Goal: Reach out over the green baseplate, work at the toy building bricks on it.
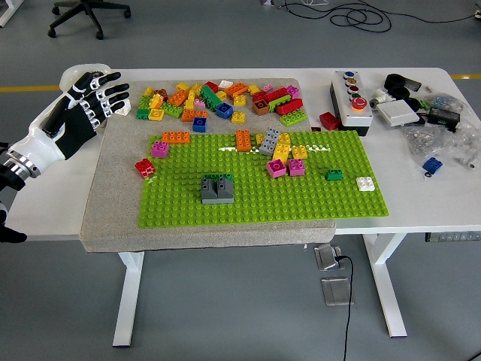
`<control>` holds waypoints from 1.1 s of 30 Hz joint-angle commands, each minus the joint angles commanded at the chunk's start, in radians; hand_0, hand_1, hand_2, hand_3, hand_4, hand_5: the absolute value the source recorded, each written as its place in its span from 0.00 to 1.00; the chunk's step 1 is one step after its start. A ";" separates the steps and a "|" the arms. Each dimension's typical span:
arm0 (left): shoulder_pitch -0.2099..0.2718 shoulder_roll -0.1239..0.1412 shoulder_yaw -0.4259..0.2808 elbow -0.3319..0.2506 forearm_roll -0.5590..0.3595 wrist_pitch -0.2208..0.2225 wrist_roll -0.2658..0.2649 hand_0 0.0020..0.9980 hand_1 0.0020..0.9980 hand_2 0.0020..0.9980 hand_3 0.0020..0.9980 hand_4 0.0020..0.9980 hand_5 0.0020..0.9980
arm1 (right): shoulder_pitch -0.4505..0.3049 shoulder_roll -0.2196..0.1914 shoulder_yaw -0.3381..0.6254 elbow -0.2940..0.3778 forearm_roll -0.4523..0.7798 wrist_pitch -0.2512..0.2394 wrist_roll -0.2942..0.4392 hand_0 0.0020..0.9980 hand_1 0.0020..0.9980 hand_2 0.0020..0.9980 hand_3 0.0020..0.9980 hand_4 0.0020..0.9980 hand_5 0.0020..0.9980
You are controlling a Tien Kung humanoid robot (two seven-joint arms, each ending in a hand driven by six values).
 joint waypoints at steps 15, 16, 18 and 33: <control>-0.001 0.005 -0.005 -0.012 0.009 0.061 0.006 0.89 0.83 0.75 0.74 0.91 0.73 | 0.002 0.002 -0.001 0.000 0.001 0.000 -0.001 0.74 0.64 0.68 0.61 0.81 0.52; 0.000 0.005 -0.005 -0.012 0.011 0.061 0.006 0.89 0.83 0.75 0.74 0.91 0.73 | 0.002 0.001 -0.001 0.000 0.001 0.000 -0.001 0.74 0.64 0.68 0.61 0.81 0.52; 0.002 0.004 -0.009 -0.012 0.017 0.063 0.005 0.89 0.82 0.75 0.74 0.92 0.74 | 0.002 0.000 0.000 0.000 -0.001 0.000 0.000 0.74 0.64 0.68 0.61 0.81 0.52; 0.009 0.003 -0.021 -0.019 0.051 0.075 -0.002 0.89 0.83 0.76 0.73 0.89 0.72 | -0.007 -0.004 0.000 0.000 -0.013 0.005 0.001 0.74 0.64 0.68 0.61 0.81 0.52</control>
